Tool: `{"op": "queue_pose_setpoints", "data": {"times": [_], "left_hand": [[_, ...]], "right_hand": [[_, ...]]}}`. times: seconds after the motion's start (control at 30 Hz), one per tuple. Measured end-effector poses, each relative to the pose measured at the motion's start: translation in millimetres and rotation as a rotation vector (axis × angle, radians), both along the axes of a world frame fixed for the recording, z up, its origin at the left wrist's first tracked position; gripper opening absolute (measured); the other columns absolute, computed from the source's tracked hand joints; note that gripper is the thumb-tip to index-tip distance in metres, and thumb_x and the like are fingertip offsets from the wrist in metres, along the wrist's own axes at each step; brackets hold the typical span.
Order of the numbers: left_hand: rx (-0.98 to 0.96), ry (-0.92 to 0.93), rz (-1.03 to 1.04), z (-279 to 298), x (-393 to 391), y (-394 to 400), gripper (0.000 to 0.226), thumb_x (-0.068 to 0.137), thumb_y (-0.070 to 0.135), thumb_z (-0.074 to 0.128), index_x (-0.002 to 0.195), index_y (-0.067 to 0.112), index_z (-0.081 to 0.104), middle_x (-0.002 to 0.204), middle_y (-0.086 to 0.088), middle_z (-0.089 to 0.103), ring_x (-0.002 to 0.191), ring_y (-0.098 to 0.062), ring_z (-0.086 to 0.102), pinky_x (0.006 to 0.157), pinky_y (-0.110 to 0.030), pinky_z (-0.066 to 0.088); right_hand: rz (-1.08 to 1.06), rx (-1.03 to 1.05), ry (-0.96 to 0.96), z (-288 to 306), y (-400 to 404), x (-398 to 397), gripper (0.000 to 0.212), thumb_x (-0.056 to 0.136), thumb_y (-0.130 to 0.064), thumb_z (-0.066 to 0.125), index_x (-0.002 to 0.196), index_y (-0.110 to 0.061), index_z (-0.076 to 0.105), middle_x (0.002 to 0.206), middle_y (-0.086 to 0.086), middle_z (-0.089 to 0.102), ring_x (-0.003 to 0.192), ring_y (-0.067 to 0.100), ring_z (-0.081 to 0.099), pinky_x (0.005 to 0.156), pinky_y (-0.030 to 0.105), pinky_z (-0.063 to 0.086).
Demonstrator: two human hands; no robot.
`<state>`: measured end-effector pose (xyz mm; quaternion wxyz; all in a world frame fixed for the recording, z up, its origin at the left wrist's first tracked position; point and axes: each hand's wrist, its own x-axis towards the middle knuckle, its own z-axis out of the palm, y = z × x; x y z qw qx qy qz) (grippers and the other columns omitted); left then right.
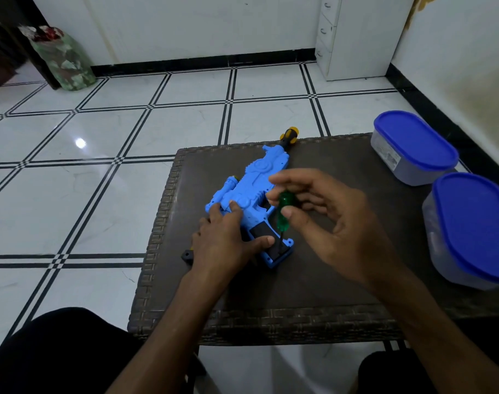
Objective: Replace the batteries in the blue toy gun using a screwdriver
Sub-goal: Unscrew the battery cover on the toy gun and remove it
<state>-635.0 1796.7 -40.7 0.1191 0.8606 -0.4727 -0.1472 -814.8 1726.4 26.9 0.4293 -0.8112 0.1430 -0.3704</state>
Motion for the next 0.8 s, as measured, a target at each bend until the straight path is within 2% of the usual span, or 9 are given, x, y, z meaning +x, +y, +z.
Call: {"op": "queue_pose_setpoints", "data": {"times": [0.1,0.2,0.27,0.33,0.43,0.57,0.67,0.73,0.8], "left_hand": [[0.03,0.014,0.003,2.9,-1.2,0.5,0.099,0.063,0.081,0.056,0.14,0.02,0.039,0.146,-0.015,0.034,0.128,-0.036,0.042,0.1,-0.05,0.042],[-0.005,0.018,0.02,4.9,-1.4,1.4,0.103,0.048,0.086,0.036,0.121,0.016,0.051,0.133,-0.015,0.044,0.115,-0.034,0.049,0.091,-0.051,0.046],[-0.011,0.022,0.02,4.4,-1.0,1.2,0.104,0.048,0.086,0.036,0.125,0.018,0.051,0.137,-0.016,0.042,0.119,-0.035,0.047,0.093,-0.052,0.045],[0.006,0.033,0.012,3.3,-0.5,0.8,0.1,0.057,0.085,0.048,0.138,0.025,0.044,0.147,-0.015,0.033,0.129,-0.035,0.041,0.101,-0.051,0.041],[-0.009,0.009,0.001,-0.2,0.0,0.0,0.098,0.068,0.076,0.06,0.145,0.021,0.034,0.15,-0.016,0.03,0.132,-0.036,0.038,0.104,-0.05,0.039],[0.018,0.015,0.008,1.0,-0.2,0.1,0.103,0.061,0.083,0.053,0.142,0.021,0.038,0.147,-0.016,0.034,0.129,-0.036,0.041,0.101,-0.05,0.041],[-0.034,0.012,0.009,-0.3,0.7,-0.1,0.104,0.049,0.088,0.034,0.13,0.024,0.05,0.135,-0.012,0.048,0.12,-0.032,0.047,0.093,-0.05,0.046],[-0.027,0.026,0.015,-0.5,0.6,0.3,0.105,0.05,0.089,0.037,0.133,0.026,0.048,0.137,-0.012,0.044,0.121,-0.033,0.046,0.095,-0.051,0.045],[0.0,0.029,0.014,0.4,0.0,0.6,0.104,0.059,0.085,0.05,0.141,0.024,0.04,0.144,-0.015,0.036,0.126,-0.036,0.042,0.1,-0.05,0.042]], "right_hand": [[0.006,-0.086,0.022,0.2,1.7,-0.1,0.03,0.087,0.007,0.061,0.111,-0.007,0.071,0.113,-0.001,0.071,0.111,0.01,0.066,0.092,0.025,0.054],[-0.004,-0.129,0.041,0.2,1.6,1.8,0.025,0.084,-0.005,0.076,0.108,-0.013,0.075,0.115,0.003,0.063,0.109,0.012,0.063,0.093,0.022,0.05],[-0.039,-0.146,0.049,0.0,0.4,3.0,0.026,0.08,-0.012,0.081,0.105,-0.015,0.076,0.104,0.004,0.06,0.098,0.013,0.062,0.087,0.021,0.05],[-0.047,-0.15,0.03,0.2,-1.3,3.4,0.024,0.08,-0.009,0.08,0.104,-0.014,0.076,0.098,0.005,0.062,0.093,0.014,0.064,0.082,0.023,0.051],[-0.024,-0.106,0.023,0.7,-0.7,2.9,0.034,0.086,0.002,0.072,0.117,-0.012,0.071,0.105,0.003,0.069,0.1,0.014,0.068,0.086,0.022,0.054],[0.006,-0.128,0.028,0.5,2.0,1.8,0.033,0.085,0.009,0.06,0.111,-0.006,0.072,0.114,0.002,0.07,0.112,0.01,0.065,0.092,0.024,0.053],[-0.004,-0.135,0.022,-0.8,1.6,2.8,0.024,0.085,-0.004,0.071,0.106,-0.013,0.076,0.116,0.005,0.061,0.111,0.014,0.063,0.095,0.026,0.05],[-0.044,-0.136,0.015,-2.3,0.8,3.5,0.023,0.083,-0.01,0.075,0.105,-0.015,0.076,0.108,0.006,0.058,0.1,0.015,0.063,0.089,0.027,0.052],[-0.052,-0.127,0.001,-2.7,0.7,4.1,0.028,0.084,-0.006,0.075,0.111,-0.014,0.074,0.103,0.006,0.062,0.096,0.015,0.064,0.086,0.026,0.054]]}}
